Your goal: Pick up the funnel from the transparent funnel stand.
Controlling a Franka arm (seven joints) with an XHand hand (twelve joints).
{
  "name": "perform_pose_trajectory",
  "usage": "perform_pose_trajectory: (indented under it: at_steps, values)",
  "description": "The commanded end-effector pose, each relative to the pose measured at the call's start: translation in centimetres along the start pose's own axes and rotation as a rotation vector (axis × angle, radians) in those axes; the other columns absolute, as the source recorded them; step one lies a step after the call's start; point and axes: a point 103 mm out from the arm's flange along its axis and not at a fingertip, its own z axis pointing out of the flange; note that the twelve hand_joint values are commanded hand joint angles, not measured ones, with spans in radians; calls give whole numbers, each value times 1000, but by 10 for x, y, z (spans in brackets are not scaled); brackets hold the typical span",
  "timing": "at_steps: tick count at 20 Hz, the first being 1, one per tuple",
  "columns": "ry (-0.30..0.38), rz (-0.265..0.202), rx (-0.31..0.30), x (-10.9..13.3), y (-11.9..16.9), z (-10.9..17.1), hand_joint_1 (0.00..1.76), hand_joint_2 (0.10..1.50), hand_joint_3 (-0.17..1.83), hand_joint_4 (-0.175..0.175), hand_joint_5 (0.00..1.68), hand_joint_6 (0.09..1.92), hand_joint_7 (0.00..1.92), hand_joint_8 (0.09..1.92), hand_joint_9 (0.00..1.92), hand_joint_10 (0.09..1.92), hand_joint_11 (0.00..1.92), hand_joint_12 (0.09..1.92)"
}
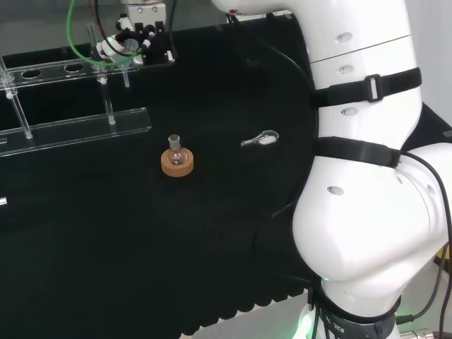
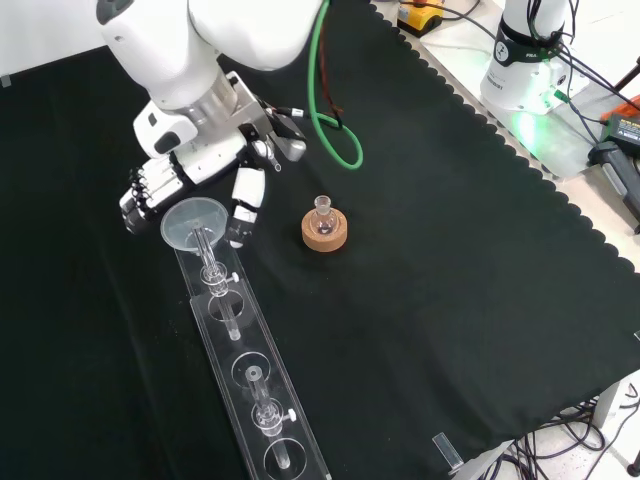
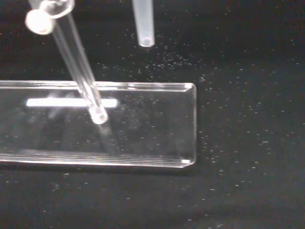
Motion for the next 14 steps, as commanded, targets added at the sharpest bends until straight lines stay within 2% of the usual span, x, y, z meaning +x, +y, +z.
perform_pose_trajectory:
  at_steps: [1,2,3,4,9,11,13,14]
  values:
    - [-20,1,23,8,4,0,197,837,3,58,0,87,0,87,0,87,0,494]
    - [15,-18,28,-15,6,-3,197,837,2,58,0,87,0,87,0,87,0,494]
    - [9,-16,23,-23,7,-4,197,837,2,58,0,87,0,87,0,87,0,511]
    - [-20,-67,44,-25,8,-4,197,836,2,57,0,87,0,87,0,87,0,542]
    - [4,-18,22,-30,10,-3,197,836,1,55,0,87,0,87,0,87,0,655]
    - [-13,-17,23,-24,10,-1,196,836,1,54,0,87,0,87,0,87,0,680]
    - [-2,-22,26,-29,11,-1,196,835,1,54,0,87,0,87,0,87,0,689]
    - [-22,-14,20,-19,10,0,196,836,1,54,0,87,0,87,0,87,0,712]
